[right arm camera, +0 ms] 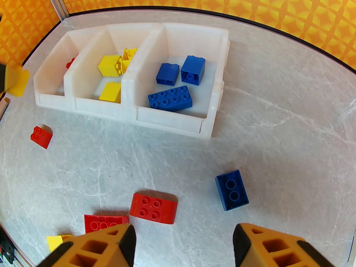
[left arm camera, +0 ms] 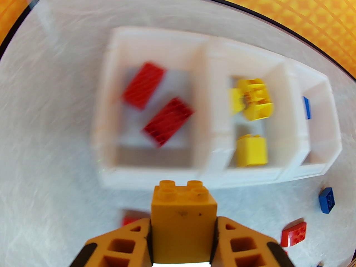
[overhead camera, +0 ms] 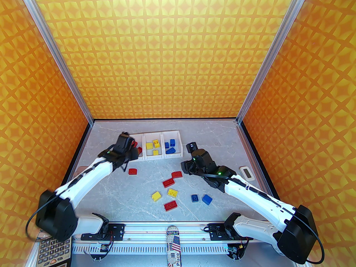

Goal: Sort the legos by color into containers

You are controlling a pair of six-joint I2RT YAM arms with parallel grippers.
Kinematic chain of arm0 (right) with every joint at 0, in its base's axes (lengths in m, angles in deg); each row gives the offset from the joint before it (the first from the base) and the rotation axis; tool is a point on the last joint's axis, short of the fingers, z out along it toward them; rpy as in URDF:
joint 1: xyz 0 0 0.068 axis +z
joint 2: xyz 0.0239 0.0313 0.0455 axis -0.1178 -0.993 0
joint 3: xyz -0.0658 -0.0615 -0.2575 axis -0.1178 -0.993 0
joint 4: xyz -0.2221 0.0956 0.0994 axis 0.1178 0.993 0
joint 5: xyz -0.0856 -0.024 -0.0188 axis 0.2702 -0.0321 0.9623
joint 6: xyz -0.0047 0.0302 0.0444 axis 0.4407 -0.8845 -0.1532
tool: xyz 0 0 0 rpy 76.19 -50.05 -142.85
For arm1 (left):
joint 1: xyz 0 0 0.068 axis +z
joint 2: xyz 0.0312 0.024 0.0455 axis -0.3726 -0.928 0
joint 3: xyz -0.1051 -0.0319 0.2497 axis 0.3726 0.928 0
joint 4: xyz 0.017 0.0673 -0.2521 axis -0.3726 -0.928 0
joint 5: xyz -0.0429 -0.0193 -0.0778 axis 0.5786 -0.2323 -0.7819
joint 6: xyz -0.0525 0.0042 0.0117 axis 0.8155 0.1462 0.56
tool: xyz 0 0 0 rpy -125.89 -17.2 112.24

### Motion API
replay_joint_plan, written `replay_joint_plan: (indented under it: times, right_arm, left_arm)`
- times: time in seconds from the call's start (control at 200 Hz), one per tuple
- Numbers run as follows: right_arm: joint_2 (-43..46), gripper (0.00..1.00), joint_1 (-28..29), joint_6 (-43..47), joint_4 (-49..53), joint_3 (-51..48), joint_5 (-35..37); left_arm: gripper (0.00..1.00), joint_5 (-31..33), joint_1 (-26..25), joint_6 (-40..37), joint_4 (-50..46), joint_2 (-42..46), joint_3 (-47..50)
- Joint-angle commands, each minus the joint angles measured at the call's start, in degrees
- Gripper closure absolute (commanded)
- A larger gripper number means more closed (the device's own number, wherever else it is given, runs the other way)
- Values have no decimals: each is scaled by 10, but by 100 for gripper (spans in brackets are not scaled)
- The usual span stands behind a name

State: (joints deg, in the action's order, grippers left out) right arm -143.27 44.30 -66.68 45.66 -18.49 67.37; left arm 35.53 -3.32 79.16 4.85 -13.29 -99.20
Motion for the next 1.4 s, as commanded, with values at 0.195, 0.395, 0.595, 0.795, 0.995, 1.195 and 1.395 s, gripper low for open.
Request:
replay_joint_plan:
  times: [0.195, 0.395, 0.595, 0.795, 0.995, 1.195, 1.395]
  right_arm:
    - [39, 38, 4, -17, 17, -24, 13]
    - [58, 38, 4, -17, 28, -31, 23]
    - [55, 38, 4, -18, 26, -31, 23]
    - [50, 37, 4, -18, 23, -31, 20]
    - [46, 37, 4, -18, 23, -31, 22]
    - [41, 37, 4, -17, 22, -32, 17]
    - [11, 37, 5, -25, 2, -42, -10]
  left_arm:
    - [70, -3, -29, -21, -5, -165, -150]
    - [71, -3, -34, -34, -25, -228, -201]
    - [70, 0, -34, -29, -29, -249, -202]
    - [54, 10, -34, -26, -33, -240, -195]
    - [42, 14, -34, -24, -36, -217, -191]
    - [42, 15, -39, -21, -32, -174, -168]
    - [42, 18, -57, -16, -20, -107, -109]
